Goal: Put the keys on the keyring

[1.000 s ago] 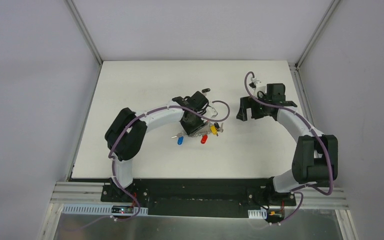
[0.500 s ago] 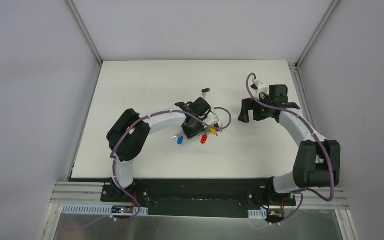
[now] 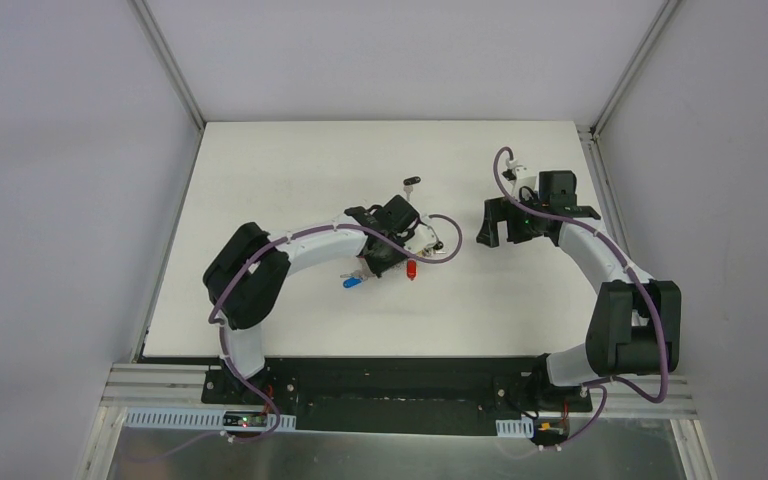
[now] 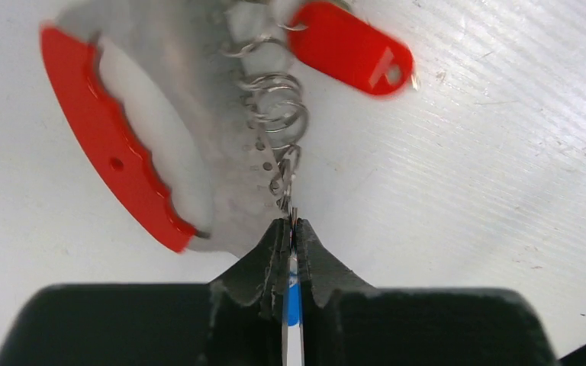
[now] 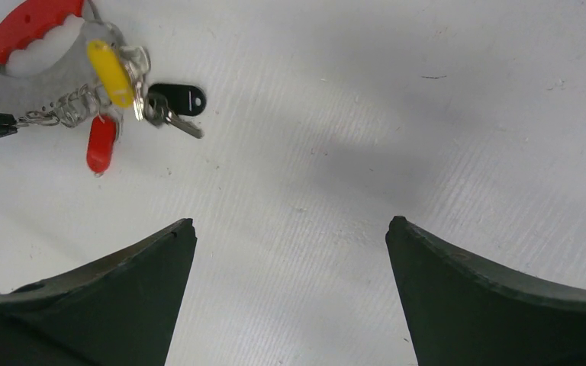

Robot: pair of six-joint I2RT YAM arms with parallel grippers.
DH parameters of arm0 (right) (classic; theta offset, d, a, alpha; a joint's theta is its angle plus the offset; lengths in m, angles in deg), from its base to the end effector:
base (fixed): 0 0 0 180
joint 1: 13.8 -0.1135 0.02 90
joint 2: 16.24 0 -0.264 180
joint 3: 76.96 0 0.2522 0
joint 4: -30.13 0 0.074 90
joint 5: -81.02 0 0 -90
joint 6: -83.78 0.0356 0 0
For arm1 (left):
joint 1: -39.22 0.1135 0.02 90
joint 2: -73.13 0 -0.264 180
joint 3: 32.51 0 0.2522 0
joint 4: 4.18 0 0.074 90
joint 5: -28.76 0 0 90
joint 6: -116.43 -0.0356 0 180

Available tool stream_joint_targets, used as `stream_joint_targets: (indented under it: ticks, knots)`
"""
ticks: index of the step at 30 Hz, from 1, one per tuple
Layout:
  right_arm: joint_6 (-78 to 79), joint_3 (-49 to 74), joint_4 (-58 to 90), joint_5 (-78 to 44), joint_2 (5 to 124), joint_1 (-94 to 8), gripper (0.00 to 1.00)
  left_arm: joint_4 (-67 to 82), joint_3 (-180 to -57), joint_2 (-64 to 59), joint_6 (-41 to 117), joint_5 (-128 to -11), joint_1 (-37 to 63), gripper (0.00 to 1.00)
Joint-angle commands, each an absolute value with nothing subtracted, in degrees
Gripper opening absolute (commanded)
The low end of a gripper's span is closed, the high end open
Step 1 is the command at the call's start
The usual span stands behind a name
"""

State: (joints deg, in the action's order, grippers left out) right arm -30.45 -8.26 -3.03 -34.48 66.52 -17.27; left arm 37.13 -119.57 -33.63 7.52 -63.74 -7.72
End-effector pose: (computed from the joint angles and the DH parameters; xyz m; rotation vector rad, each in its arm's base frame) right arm 0.3020 0.0337 0.2362 -0.7522 2.1952 0.3513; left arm 0.2629 -0.2836 0.1854 1.4542 2.2182 -0.2222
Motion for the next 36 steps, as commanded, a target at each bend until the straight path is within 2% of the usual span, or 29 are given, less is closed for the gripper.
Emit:
stream_joint_targets:
  ticks: [1, 13, 21, 27, 36]
  knots:
    - [-30.33, -7.83, -3.62, -35.96, 65.94, -16.88, 1.0, 39.69, -118.27, -29.59, 7.9, -64.86, -8.23, 0.02]
    - [-30.3, -7.83, -3.81, -36.29, 65.94, -16.88, 1.0, 40.64, -118.52, -28.02, 7.23, -67.46, -8.16, 0.0]
    - [-29.23, -6.07, -4.14, -39.5, 64.44, -16.88, 1.0, 44.57, -121.38, -22.94, 6.42, -74.57, -7.62, 0.0]
    - [-29.07, 0.47, -8.52, -47.84, 63.7, -16.88, 1.0, 52.91, -129.81, -19.86, 4.38, -84.2, -5.25, 0.0]
    - [-24.75, 6.19, -8.6, -69.79, 64.25, -17.24, 0.99, 61.79, -144.11, -21.13, 2.95, -97.84, -1.85, 0.0]
